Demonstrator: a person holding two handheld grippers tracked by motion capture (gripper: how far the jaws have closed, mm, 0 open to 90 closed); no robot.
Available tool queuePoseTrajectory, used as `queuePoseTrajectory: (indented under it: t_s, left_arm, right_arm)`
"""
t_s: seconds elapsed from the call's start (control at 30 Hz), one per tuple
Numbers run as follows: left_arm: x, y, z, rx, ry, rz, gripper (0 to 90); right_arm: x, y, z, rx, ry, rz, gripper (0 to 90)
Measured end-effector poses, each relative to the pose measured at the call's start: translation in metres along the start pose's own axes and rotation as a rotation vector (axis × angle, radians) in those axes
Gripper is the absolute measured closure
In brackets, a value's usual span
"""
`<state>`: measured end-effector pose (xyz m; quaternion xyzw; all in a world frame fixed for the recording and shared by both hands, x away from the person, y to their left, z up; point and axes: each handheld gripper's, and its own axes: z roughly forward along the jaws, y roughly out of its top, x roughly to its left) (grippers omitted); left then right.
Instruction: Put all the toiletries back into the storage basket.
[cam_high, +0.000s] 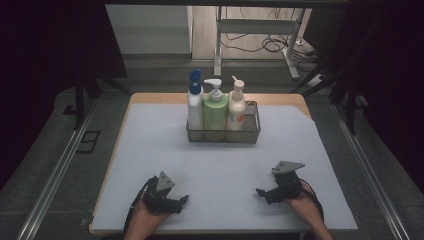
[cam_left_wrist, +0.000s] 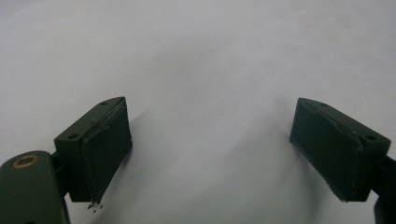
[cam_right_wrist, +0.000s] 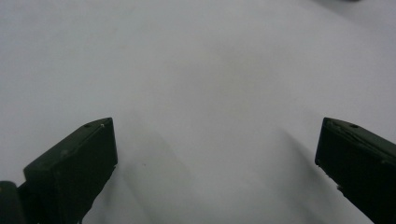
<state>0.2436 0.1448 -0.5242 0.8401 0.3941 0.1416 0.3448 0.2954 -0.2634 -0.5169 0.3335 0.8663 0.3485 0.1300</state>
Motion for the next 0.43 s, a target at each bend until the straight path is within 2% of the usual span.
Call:
queuePoseTrajectory:
  t_s: [0.43]
  left_arm:
    - [-0.0003, 0.0001, -0.0001, 0.002, 0.002, 0.001, 12.2]
  right_arm:
    - [0.0014, -0.0055, 0.0030, -0.001, -0.008, -0.008, 0.0]
